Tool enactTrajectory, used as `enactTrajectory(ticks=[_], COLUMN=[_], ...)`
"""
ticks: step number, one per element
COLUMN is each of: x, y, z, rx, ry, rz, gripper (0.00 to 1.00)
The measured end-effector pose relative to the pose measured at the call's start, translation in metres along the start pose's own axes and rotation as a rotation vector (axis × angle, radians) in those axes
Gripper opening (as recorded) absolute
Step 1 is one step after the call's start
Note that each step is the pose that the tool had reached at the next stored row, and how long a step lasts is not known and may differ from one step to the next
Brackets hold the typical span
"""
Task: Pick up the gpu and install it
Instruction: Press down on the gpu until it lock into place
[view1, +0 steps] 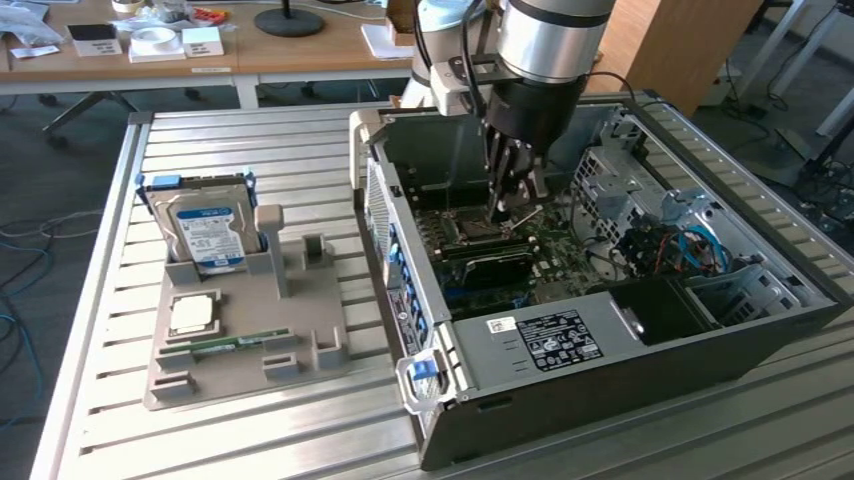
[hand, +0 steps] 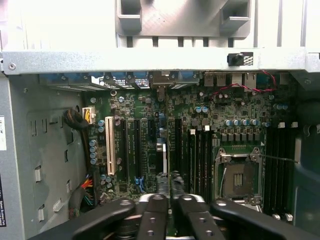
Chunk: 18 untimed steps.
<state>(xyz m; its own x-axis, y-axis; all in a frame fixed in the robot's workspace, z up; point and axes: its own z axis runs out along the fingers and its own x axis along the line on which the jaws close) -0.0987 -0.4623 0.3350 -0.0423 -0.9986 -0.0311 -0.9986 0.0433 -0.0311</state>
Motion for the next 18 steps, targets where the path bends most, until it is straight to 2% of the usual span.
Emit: enactTrajectory(ticks=[2,15,18], x=[0.0000,0.0000,0.0001], y=[0.0000,0.0000,0.0002], z=[0.0000,0.0002,0.0043], rx=[0.0000,0.0001,0.0000], ry=[-0.0001,-0.0001,-0.0001], rz=[0.000,0.000,0.000], gripper=[0.11,0.11,0.11])
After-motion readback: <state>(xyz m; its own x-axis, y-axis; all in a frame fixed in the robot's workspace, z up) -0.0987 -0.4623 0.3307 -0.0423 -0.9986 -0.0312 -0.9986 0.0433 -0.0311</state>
